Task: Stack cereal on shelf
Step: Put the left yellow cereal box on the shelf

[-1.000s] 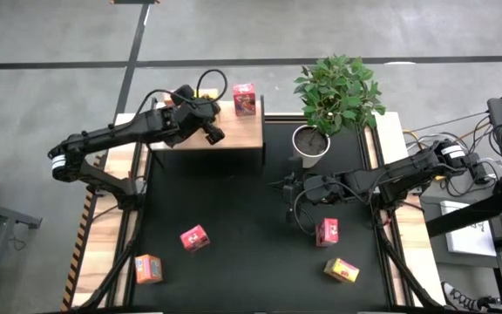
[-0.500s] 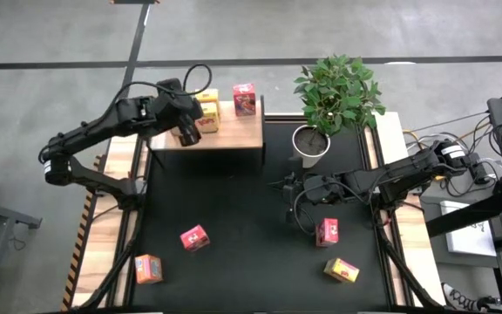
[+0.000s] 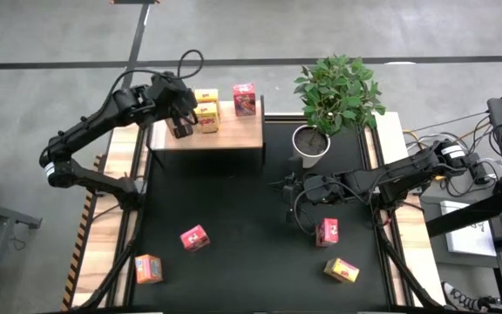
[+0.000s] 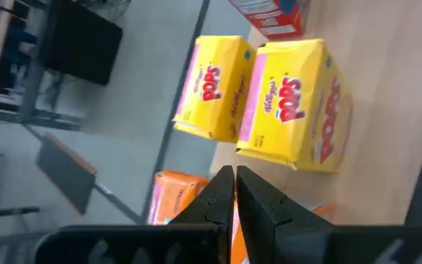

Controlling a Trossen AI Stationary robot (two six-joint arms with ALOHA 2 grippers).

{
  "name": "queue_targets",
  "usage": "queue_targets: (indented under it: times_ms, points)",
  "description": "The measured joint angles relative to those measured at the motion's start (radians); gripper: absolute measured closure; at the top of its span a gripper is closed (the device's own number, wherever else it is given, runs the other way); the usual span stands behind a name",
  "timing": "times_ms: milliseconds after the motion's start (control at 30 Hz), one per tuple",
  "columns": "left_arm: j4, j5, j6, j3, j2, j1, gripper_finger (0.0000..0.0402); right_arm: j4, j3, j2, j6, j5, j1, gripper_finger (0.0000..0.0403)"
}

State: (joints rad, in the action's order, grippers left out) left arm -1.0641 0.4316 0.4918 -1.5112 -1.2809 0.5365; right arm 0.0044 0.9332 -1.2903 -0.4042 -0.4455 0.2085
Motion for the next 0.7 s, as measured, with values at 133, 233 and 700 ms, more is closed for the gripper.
queue_targets:
  times_ms: [133,233,700]
  points:
    - [0.006,-0.049,-0.033,0.0,-0.021,0.02,0.04,0.0,0.0,0.0,0.0,0.0,0.0,0.0394]
    - [0.006,-0.049,-0.046,0.001,-0.042,0.031,0.04,0.0,0.0,0.0,0.0,0.0,0.0,0.0394]
    - [0.008,-0.019,-0.049,0.002,-0.059,0.041,0.0401,0.0,0.0,0.0,0.0,0.0,0.0,0.0394]
